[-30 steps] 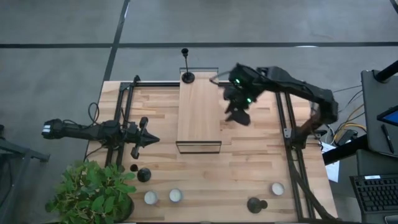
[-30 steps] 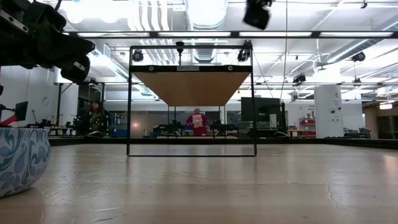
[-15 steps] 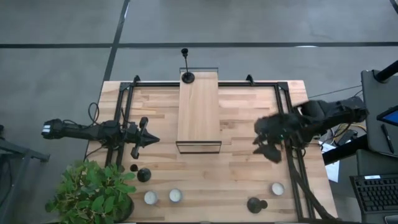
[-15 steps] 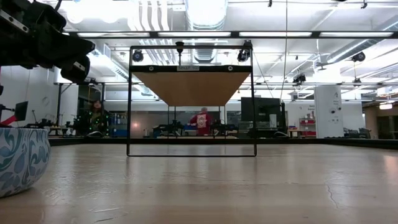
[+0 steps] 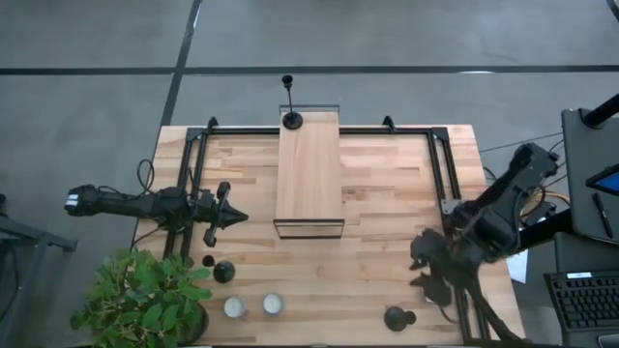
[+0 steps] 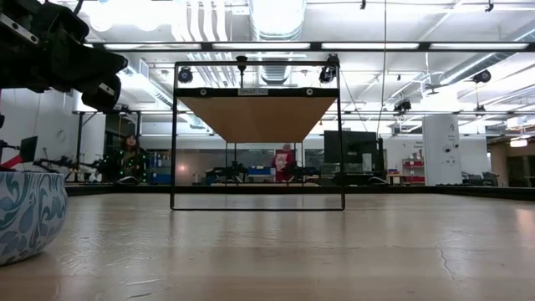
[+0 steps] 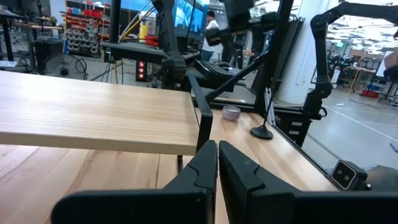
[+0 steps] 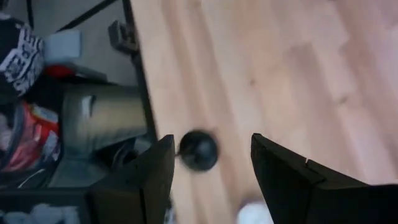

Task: Pick & Place candle stick holders
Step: Align the right black candle holder with the other black candle holder on the shelf

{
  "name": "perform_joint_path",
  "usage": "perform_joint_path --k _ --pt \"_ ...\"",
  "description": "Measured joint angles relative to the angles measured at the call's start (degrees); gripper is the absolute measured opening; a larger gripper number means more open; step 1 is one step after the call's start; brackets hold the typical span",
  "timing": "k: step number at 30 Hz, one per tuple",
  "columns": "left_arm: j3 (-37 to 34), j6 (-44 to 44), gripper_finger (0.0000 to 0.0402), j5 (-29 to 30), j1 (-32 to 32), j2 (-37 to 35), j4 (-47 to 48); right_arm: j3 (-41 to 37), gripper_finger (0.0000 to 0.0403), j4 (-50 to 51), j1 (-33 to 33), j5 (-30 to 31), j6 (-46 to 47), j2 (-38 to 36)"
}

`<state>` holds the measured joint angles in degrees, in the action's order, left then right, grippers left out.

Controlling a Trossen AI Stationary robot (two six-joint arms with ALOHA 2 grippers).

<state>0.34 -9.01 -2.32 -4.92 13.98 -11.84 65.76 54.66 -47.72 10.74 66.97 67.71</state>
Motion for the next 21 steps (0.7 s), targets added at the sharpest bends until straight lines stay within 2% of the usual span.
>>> perform_joint_path --k 8,17,21 --pt "0.00 0.00 0.0014 0.01 0.01 0.00 0.00 0.31 0.0203 -1.05 -8.43 2.30 10.27 4.69" --pt "0.00 -0.01 0.0014 0.01 0.01 0.00 0.04 0.41 0.0203 -1.59 -13.96 2.49 20.89 9.16" --pt "0.00 0.00 0.0014 -0.01 -0.01 0.00 0.09 0.43 0.0203 -4.17 -15.32 2.76 22.86 11.91"
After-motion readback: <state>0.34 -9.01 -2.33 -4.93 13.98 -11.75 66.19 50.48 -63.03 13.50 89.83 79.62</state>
